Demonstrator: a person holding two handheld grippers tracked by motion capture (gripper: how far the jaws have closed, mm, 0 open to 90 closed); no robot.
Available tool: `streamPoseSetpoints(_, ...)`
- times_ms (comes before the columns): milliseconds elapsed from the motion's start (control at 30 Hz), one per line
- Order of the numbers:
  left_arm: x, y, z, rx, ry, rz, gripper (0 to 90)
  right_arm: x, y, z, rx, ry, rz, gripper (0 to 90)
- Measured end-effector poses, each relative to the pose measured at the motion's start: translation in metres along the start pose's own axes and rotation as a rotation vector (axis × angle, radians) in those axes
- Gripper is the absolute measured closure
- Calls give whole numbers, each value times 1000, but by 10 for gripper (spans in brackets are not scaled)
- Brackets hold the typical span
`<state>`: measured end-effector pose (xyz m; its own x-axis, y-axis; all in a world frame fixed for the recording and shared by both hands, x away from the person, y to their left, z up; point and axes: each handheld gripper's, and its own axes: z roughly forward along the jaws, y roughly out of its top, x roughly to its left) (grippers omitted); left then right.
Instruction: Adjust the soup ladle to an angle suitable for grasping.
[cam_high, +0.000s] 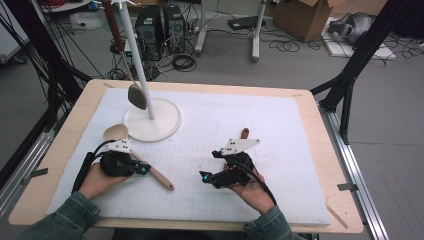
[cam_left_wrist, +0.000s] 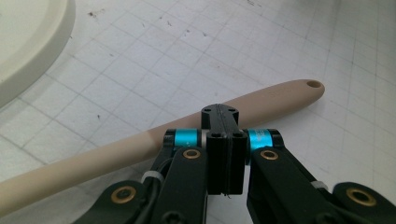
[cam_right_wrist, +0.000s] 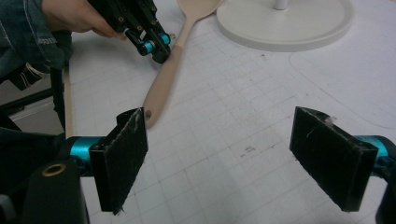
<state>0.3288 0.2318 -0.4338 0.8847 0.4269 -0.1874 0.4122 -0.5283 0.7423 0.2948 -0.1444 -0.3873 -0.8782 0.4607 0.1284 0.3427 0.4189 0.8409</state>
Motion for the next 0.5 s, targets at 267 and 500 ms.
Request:
streamPoseSetpoints(267,3,4,5,-11,-3,-8,895,0,1,7,12,7,1,185)
streamPoseSetpoints(500,4,7,9,-18,10,-19,895,-1,3,18,29,10,2,185)
